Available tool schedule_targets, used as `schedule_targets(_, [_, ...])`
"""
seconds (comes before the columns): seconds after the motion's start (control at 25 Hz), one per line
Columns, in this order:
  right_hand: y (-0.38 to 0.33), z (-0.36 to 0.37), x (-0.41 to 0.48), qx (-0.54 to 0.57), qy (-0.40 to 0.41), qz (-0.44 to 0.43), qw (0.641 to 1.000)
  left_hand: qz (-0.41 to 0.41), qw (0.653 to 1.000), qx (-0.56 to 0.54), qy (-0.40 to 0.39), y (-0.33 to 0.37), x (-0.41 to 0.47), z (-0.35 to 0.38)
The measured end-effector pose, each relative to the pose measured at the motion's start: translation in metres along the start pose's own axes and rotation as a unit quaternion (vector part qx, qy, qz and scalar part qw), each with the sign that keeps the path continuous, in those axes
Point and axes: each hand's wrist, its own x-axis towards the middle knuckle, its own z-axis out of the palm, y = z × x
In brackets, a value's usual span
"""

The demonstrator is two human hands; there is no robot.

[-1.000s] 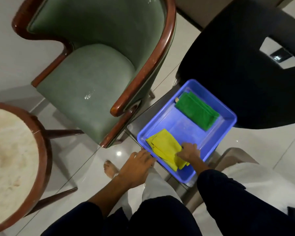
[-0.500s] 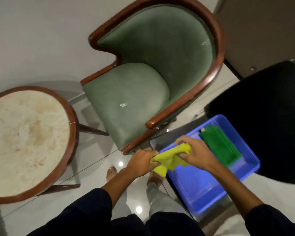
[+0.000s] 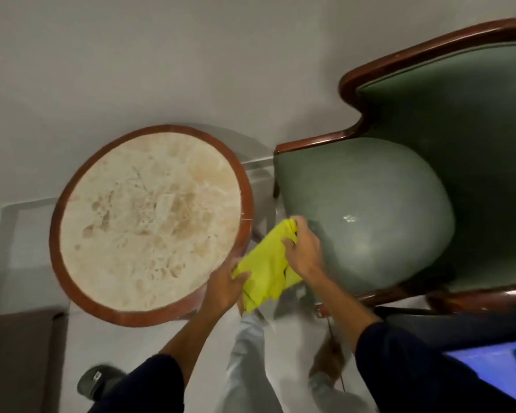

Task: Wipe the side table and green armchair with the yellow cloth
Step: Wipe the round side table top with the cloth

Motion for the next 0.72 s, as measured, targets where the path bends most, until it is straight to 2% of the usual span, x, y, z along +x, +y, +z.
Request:
schedule_targets(0.08, [-0.025, 0.044, 0.039, -0.078, 0.071, -0.021, 0.994, -0.011, 0.999, -0.026, 0.033, -0.022, 0.043, -0.019])
schedule_targets(0.12, [-0.036, 0.069, 0.054, -0.144, 0.119, -0.033, 0.982, -0.004, 0.998, 0.007, 0.058, -0.031, 0.067, -0.03])
schedule_targets(0.16, [-0.046, 0.097, 0.064, -0.19, 0.136, -0.037, 0.972, 0.006, 0.991, 0.086, 0.1, -0.04, 0.091, -0.045])
schedule_targets(0.24, [-0.058, 0.154, 0.071, -0.19, 0.095, 0.001, 0.977, 0.035, 0.949, 0.259, 0.174, -0.06, 0.136, -0.079])
schedule_targets(0.32, [-0.058, 0.19, 0.078, -0.17, 0.081, 0.066, 0.98, 0.06, 0.914, 0.361, 0.174, -0.081, 0.162, -0.103])
schedule_targets(0.36, [-0.058, 0.2, 0.089, -0.182, 0.093, 0.071, 0.976, 0.064, 0.906, 0.389, 0.156, -0.096, 0.171, -0.107])
schedule_targets(0.52, [-0.067, 0.201, 0.174, -0.275, 0.082, -0.026, 0.958, 0.074, 0.901, 0.395, 0.165, -0.14, 0.187, -0.097])
schedule_targets(0.64, [-0.098, 0.199, 0.242, -0.3, 0.06, -0.125, 0.944, 0.108, 0.888, 0.405, 0.19, -0.146, 0.186, -0.095])
schedule_targets(0.72, [-0.106, 0.201, 0.262, -0.317, 0.058, -0.153, 0.934, 0.112, 0.883, 0.41, 0.201, -0.144, 0.185, -0.095])
